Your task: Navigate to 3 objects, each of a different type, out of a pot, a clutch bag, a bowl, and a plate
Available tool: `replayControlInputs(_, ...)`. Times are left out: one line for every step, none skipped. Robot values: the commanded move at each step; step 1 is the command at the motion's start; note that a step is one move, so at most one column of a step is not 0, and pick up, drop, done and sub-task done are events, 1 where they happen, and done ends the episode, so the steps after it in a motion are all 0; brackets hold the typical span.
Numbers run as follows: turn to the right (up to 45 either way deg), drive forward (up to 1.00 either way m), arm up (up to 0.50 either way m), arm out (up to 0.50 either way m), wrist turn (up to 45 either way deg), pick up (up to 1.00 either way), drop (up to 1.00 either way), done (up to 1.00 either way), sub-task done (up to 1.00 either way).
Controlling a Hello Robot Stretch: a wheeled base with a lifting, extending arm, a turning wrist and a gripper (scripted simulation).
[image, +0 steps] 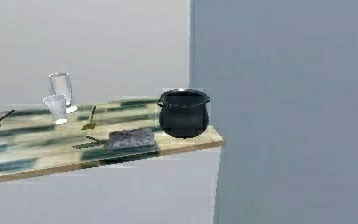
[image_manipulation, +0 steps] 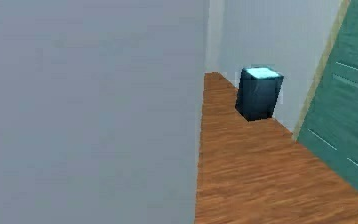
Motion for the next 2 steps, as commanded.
replayControlInputs(0.0,0.00,0.00,0.00,0.0,0.00,0.00,0.00,1.00)
replayControlInputs(-15.0,0.00,0.00,0.00,0.0,0.00,0.00,0.00,0.00)
